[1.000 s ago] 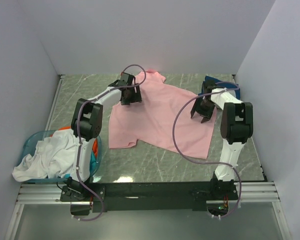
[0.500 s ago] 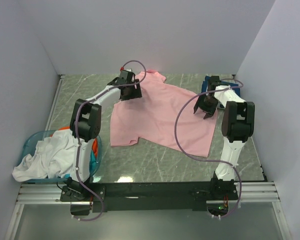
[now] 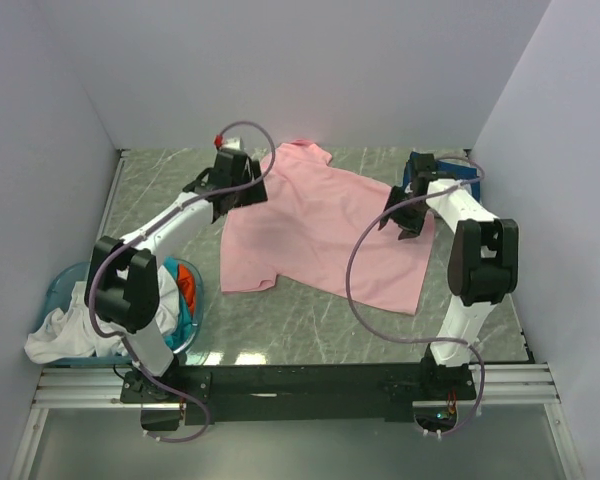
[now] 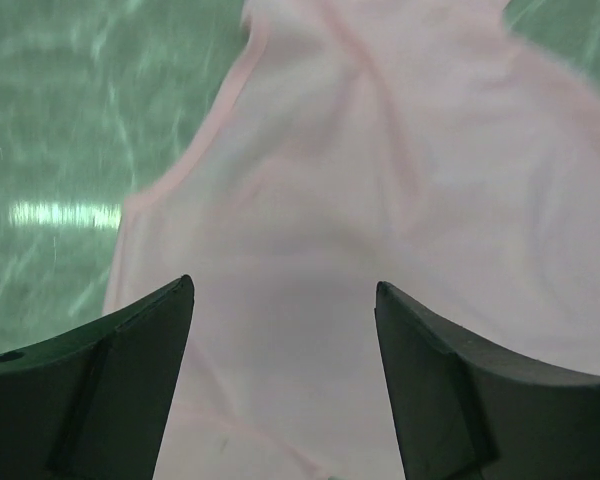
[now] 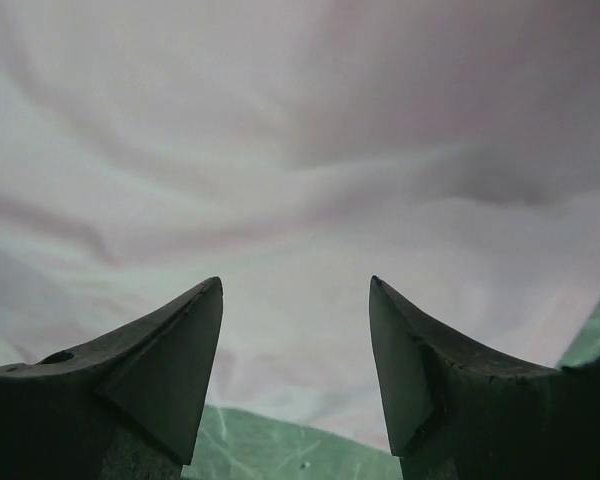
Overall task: Fold and stack the t-shirts
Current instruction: Fold the tshirt
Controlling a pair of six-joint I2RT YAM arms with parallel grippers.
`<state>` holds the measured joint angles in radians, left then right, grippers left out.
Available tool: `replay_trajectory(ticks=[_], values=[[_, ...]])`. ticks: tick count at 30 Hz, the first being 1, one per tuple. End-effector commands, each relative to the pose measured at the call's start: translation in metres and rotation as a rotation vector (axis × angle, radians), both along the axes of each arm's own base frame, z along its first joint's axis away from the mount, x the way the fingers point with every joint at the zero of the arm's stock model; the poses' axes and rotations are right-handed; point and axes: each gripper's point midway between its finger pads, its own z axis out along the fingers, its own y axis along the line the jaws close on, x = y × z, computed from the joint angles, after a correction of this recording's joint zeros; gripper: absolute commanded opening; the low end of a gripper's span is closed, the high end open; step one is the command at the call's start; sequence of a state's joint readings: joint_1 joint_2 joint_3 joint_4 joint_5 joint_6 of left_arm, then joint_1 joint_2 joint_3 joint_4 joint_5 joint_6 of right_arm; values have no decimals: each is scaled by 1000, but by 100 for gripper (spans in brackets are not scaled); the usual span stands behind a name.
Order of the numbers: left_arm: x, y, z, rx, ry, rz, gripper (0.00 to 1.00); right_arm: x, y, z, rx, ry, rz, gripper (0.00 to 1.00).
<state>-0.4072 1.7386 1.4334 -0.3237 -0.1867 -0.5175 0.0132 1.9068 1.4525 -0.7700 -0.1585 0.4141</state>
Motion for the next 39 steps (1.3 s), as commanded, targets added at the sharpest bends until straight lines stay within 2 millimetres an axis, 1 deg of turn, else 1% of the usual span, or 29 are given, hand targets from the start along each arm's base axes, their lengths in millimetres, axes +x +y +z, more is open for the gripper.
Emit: replay_trajectory(ticks=[1, 2, 3, 5, 6, 7, 8, 9, 10, 11, 12, 13, 14, 17, 18, 20, 21, 23, 24, 26, 27, 32, 34, 39], values=[[-30, 6, -33, -11, 85, 18, 79, -14, 29, 13, 36, -43, 52, 67], [-40, 8, -46, -13, 118, 15, 79, -18, 37, 14, 37, -47, 72, 67], [-45, 9, -46, -23, 124, 15, 79, -26, 40, 9, 37, -29, 83, 67], [-59, 15, -61, -21, 177, 42, 79, -34, 46, 7, 32, -24, 101, 67], [-64, 17, -62, -21, 188, 56, 78, -41, 51, 3, 30, -13, 117, 67], [-78, 24, -75, -13, 238, 87, 78, -44, 53, 4, 27, -16, 123, 67], [-83, 29, -79, -9, 251, 108, 78, -48, 55, 3, 26, -15, 128, 67], [-89, 33, -76, -9, 246, 125, 78, -54, 57, -1, 26, -2, 134, 66], [-101, 39, -87, -2, 275, 142, 77, -56, 58, -1, 28, -4, 134, 67], [-106, 41, -84, -6, 267, 148, 77, -59, 57, -2, 28, 0, 134, 67], [-111, 43, -86, -7, 270, 161, 76, -64, 58, -6, 28, 8, 136, 67], [-118, 46, -91, 1, 281, 165, 75, -66, 58, -5, 30, 4, 135, 66], [-123, 49, -90, 4, 287, 171, 74, -68, 59, -6, 30, 6, 140, 66], [-139, 55, -100, 47, 335, 198, 72, -76, 58, -10, 26, 16, 143, 66], [-145, 53, -102, 58, 346, 197, 70, -78, 57, -11, 25, 18, 142, 66], [-151, 56, -107, 105, 357, 216, 68, -81, 58, -14, 26, 25, 143, 66], [-160, 54, -110, 127, 375, 213, 68, -84, 58, -15, 27, 30, 144, 66], [-167, 55, -113, 162, 385, 223, 66, -85, 57, -16, 26, 30, 142, 66], [-175, 55, -116, 182, 406, 230, 66, -85, 57, -16, 26, 30, 143, 66], [-181, 62, -118, 218, 412, 263, 65, -86, 57, -17, 24, 31, 143, 66], [-188, 64, -120, 229, 425, 277, 64, -86, 56, -19, 22, 36, 142, 66], [-206, 78, -126, 253, 452, 328, 61, -87, 57, -24, 25, 48, 144, 66], [-209, 80, -130, 251, 457, 334, 59, -87, 58, -26, 28, 52, 149, 66], [-209, 75, -138, 229, 464, 323, 56, -85, 59, -28, 33, 59, 154, 66]])
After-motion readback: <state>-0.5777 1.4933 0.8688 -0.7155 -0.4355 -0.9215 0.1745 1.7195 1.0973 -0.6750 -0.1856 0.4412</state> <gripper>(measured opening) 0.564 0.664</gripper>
